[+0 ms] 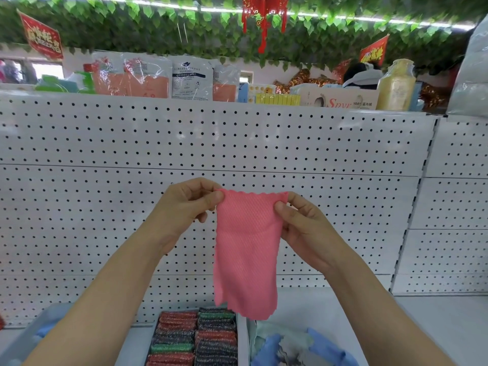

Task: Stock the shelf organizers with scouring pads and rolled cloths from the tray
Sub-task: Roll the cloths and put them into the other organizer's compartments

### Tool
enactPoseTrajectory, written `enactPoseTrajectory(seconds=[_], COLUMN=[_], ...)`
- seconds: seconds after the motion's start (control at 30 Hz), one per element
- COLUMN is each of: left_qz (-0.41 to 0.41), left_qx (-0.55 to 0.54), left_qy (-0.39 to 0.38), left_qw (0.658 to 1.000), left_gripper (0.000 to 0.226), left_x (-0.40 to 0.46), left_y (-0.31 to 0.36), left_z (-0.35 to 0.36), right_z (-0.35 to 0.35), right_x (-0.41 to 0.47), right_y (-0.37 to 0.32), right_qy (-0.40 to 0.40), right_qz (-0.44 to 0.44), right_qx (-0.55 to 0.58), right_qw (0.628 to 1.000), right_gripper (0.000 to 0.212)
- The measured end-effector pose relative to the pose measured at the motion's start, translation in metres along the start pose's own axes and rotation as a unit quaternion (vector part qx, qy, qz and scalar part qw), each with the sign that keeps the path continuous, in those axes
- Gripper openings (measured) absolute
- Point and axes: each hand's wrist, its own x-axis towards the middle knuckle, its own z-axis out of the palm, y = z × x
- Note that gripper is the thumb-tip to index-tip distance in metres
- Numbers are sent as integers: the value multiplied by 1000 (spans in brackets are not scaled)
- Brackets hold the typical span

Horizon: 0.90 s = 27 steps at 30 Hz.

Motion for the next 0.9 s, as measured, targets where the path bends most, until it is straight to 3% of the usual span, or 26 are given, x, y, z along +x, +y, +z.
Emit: enactPoseTrajectory(seconds=[0.2, 0.37, 0.57, 0.6, 0.73, 0.8, 0.9], left_qz=[-20, -24, -65, -70, -118, -117, -111], left_qx=[-57, -64, -138, -147, -107, -29, 19], left_qy=[-105, -152, -187, -165, -113, -120, -71], left_qw=[993, 986, 970, 973, 981, 985, 991], left_gripper=[18, 6, 8, 15, 87, 78, 31], left_x=[0, -3, -4, -4, -3, -2, 4], left_y=[-2, 0, -7, -7, -5, -4, 0], left_z=[4, 16, 16, 17, 13, 14, 20], right_z=[17, 33, 45, 45, 42, 39, 35], right_x=[2, 0, -3, -1, 8, 11, 11], right_y=[6, 14, 20, 21, 27, 31, 34], right_qy=[-75, -99, -114, -91, 14, 44, 69], right_qz=[60, 45, 48, 46, 31, 26, 22], right_qx=[38, 11, 46, 46, 36, 26, -7], right_qw=[995, 994, 991, 994, 999, 998, 997], right_gripper=[38, 12, 27, 25, 26, 33, 38])
